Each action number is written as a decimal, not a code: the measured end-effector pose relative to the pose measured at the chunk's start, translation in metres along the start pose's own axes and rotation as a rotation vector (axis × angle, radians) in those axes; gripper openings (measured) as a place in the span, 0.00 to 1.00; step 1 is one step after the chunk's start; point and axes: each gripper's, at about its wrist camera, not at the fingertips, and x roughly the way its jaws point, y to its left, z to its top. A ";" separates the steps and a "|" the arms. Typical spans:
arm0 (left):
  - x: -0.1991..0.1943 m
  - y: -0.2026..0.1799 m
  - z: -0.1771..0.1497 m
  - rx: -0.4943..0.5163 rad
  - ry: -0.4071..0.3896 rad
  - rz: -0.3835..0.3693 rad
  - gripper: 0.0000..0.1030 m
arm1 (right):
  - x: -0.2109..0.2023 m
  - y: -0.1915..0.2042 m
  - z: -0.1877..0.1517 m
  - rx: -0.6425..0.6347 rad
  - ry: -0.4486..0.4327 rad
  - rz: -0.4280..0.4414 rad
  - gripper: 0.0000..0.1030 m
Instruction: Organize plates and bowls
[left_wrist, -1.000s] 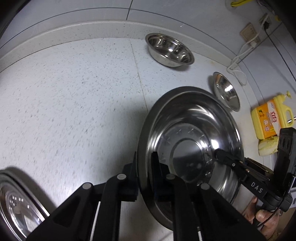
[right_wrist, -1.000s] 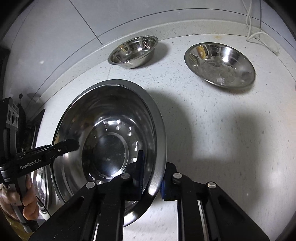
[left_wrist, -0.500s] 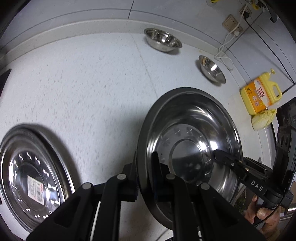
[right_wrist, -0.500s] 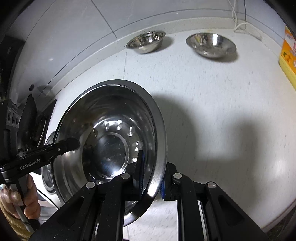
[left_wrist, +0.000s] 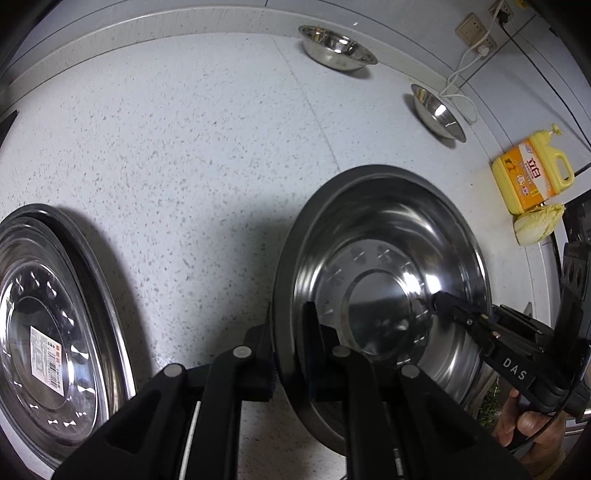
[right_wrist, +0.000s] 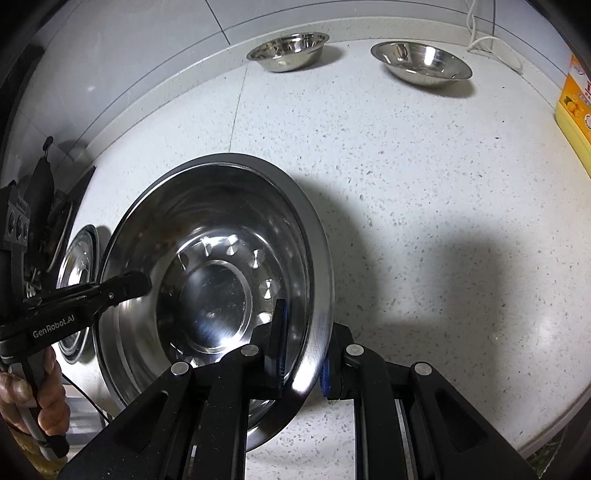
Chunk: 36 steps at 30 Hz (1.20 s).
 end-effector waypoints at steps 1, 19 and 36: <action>0.000 -0.001 0.001 0.004 -0.002 0.002 0.10 | 0.001 0.002 0.001 0.001 0.002 0.000 0.13; 0.000 -0.002 0.010 0.035 -0.018 0.026 0.13 | 0.000 0.003 0.001 0.004 -0.014 -0.004 0.13; -0.014 0.010 0.024 0.016 -0.061 0.039 0.31 | -0.027 -0.010 0.004 0.038 -0.110 -0.011 0.26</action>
